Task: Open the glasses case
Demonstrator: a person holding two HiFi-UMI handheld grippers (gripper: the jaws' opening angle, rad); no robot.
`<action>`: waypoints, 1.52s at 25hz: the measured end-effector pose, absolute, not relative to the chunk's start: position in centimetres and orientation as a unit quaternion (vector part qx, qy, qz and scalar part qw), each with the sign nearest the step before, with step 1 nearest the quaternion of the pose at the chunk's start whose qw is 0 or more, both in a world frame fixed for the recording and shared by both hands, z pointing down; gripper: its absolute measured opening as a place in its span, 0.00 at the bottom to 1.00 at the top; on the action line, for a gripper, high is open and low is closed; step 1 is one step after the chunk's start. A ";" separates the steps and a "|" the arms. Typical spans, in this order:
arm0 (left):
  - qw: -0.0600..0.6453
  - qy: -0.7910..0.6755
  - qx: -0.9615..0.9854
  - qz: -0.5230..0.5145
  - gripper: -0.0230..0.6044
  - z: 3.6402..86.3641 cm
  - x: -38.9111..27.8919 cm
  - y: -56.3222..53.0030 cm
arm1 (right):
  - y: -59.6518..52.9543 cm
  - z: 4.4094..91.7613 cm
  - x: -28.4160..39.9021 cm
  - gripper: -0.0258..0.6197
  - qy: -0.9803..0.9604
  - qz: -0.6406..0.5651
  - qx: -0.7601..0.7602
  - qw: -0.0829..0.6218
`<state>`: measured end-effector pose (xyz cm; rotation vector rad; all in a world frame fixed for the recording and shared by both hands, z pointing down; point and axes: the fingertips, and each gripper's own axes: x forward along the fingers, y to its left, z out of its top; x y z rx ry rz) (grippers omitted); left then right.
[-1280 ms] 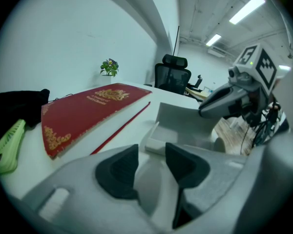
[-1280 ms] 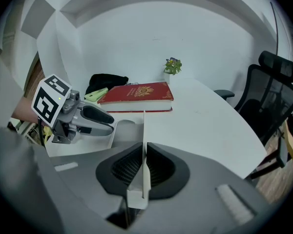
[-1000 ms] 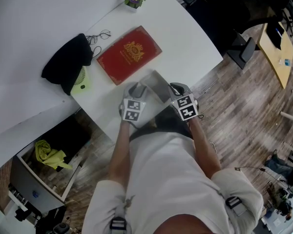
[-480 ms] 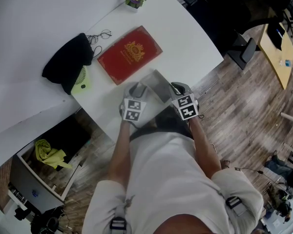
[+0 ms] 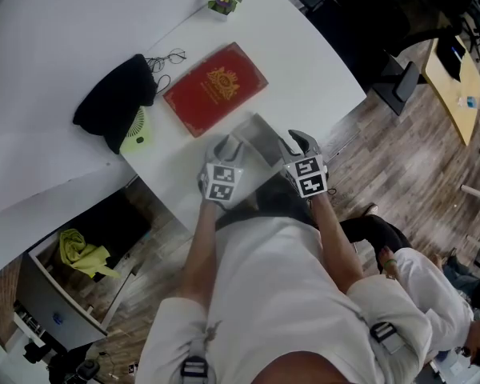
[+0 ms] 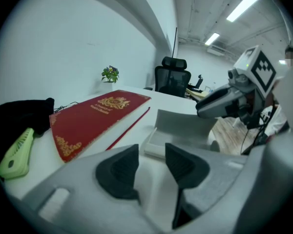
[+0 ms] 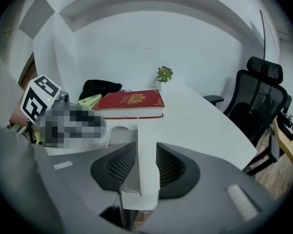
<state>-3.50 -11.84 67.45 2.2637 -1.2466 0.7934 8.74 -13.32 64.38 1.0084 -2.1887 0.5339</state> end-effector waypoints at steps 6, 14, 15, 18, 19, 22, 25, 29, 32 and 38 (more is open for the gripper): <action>0.187 -0.465 0.827 0.255 0.31 63.5 -4.1 -11.4 | -12.5 61.5 8.2 0.23 -0.844 0.193 0.409 0.289; 0.126 -0.468 0.847 0.220 0.31 58.0 -4.1 -10.4 | -9.9 57.9 7.3 0.24 -0.847 0.151 0.431 0.271; 0.119 -0.467 0.849 0.216 0.31 57.4 -4.1 -10.1 | -9.4 57.6 7.3 0.24 -0.846 0.143 0.434 0.274; 0.102 -0.463 0.857 0.204 0.31 55.7 -4.0 -9.3 | -8.3 56.3 7.4 0.24 -0.844 0.129 0.446 0.268; 0.097 -0.462 0.859 0.200 0.31 55.2 -4.0 -9.0 | -7.9 55.8 7.5 0.24 -0.843 0.127 0.450 0.266; 0.084 -0.458 0.863 0.193 0.31 54.0 -4.0 -8.1 | -6.8 54.7 7.6 0.24 -0.839 0.125 0.462 0.258; 0.076 -0.457 0.866 0.189 0.31 53.3 -4.2 -6.9 | -5.6 53.9 7.6 0.24 -0.838 0.123 0.469 0.251; 0.071 -0.456 0.868 0.183 0.31 52.7 -4.7 -5.4 | -4.0 53.4 7.3 0.24 -0.835 0.121 0.474 0.250; 0.068 -0.454 0.870 0.179 0.31 52.3 -4.8 -4.6 | -3.1 53.2 7.2 0.24 -0.833 0.120 0.478 0.249; 0.062 -0.453 0.873 0.171 0.31 51.6 -4.5 -3.8 | -2.1 52.7 7.4 0.24 -0.831 0.118 0.483 0.249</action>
